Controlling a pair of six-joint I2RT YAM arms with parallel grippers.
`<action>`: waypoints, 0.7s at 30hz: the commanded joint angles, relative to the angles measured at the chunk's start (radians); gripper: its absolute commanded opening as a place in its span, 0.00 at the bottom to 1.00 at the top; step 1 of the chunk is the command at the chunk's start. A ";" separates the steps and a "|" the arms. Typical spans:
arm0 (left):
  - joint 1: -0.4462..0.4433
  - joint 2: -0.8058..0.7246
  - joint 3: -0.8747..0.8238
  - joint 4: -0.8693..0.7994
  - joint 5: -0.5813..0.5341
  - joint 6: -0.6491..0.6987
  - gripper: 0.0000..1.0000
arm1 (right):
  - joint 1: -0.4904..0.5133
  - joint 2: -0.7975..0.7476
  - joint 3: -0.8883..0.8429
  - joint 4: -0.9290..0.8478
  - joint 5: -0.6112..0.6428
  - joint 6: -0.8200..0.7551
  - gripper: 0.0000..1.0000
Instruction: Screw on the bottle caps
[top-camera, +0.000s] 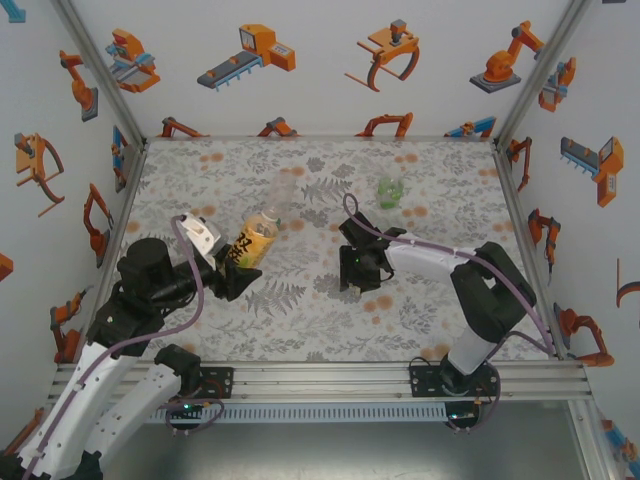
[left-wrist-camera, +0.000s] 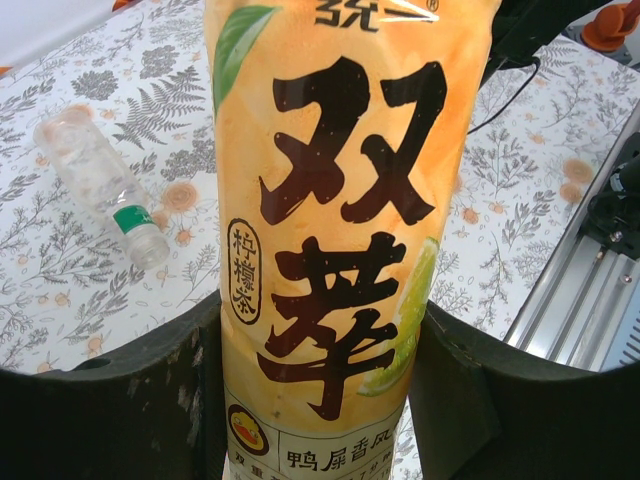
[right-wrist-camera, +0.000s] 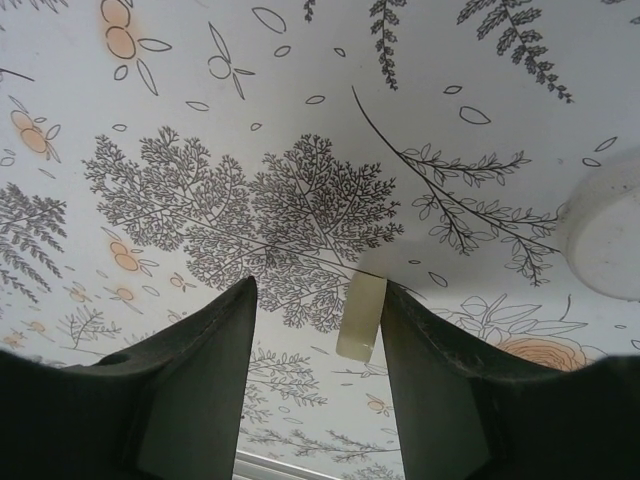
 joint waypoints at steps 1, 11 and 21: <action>0.005 0.001 0.024 0.008 0.011 0.000 0.00 | 0.006 0.016 -0.019 0.014 -0.004 0.017 0.49; 0.005 0.010 0.027 0.016 0.011 -0.003 0.00 | 0.006 -0.016 -0.027 0.053 -0.024 0.050 0.25; 0.005 0.020 0.034 0.040 0.014 -0.026 0.00 | 0.006 0.010 -0.097 0.382 -0.219 0.192 0.18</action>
